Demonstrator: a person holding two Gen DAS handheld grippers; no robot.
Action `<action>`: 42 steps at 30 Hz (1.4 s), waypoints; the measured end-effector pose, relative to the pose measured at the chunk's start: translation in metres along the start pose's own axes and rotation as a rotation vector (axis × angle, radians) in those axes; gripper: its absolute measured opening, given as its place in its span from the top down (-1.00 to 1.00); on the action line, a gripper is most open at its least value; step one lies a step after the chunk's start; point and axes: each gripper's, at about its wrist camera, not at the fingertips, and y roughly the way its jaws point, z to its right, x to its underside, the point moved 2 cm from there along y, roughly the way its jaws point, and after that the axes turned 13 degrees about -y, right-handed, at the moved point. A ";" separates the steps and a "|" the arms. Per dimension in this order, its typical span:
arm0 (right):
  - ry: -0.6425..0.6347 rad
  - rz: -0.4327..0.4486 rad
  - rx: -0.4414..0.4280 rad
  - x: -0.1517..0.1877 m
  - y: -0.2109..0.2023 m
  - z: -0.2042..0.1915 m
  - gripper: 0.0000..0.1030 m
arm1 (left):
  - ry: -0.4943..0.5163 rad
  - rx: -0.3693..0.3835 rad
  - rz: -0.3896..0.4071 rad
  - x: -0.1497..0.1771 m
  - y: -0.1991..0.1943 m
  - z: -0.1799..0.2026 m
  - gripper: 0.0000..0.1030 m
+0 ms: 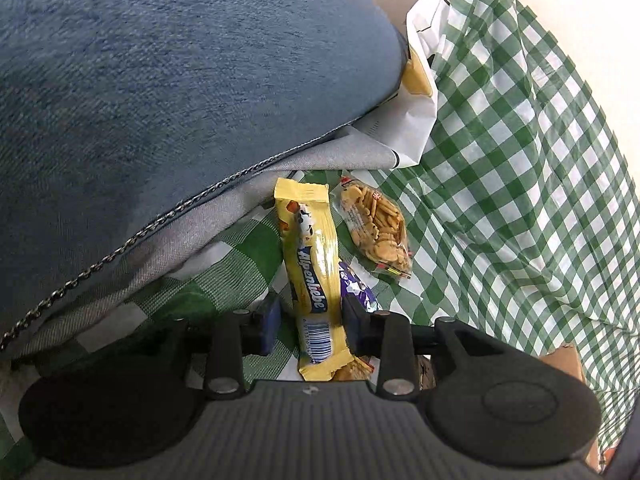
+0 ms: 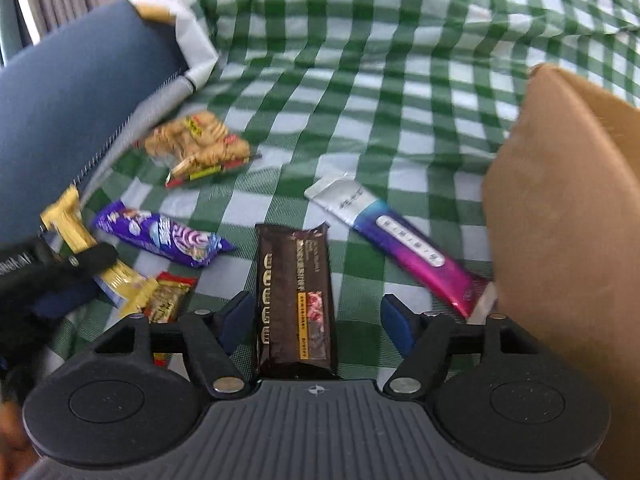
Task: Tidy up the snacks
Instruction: 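Grasp the dark chocolate bar with the right tool while the left tool grasps the yellow wafer bar, then carry the chocolate bar with the right tool while the left tool carries the yellow bar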
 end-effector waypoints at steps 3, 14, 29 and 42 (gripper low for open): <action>-0.012 -0.025 -0.001 0.000 0.011 -0.003 -0.41 | 0.002 0.002 0.003 0.000 0.000 0.000 0.28; -0.060 0.006 -0.040 0.000 -0.002 -0.005 0.20 | 0.041 0.031 -0.003 0.001 -0.005 0.001 0.66; -0.049 0.161 -0.039 0.027 -0.120 0.026 0.20 | 0.216 0.161 -0.054 0.022 -0.057 0.022 0.67; -0.022 0.315 -0.080 0.074 -0.195 0.062 0.20 | 0.234 0.339 -0.222 0.055 -0.131 0.021 0.67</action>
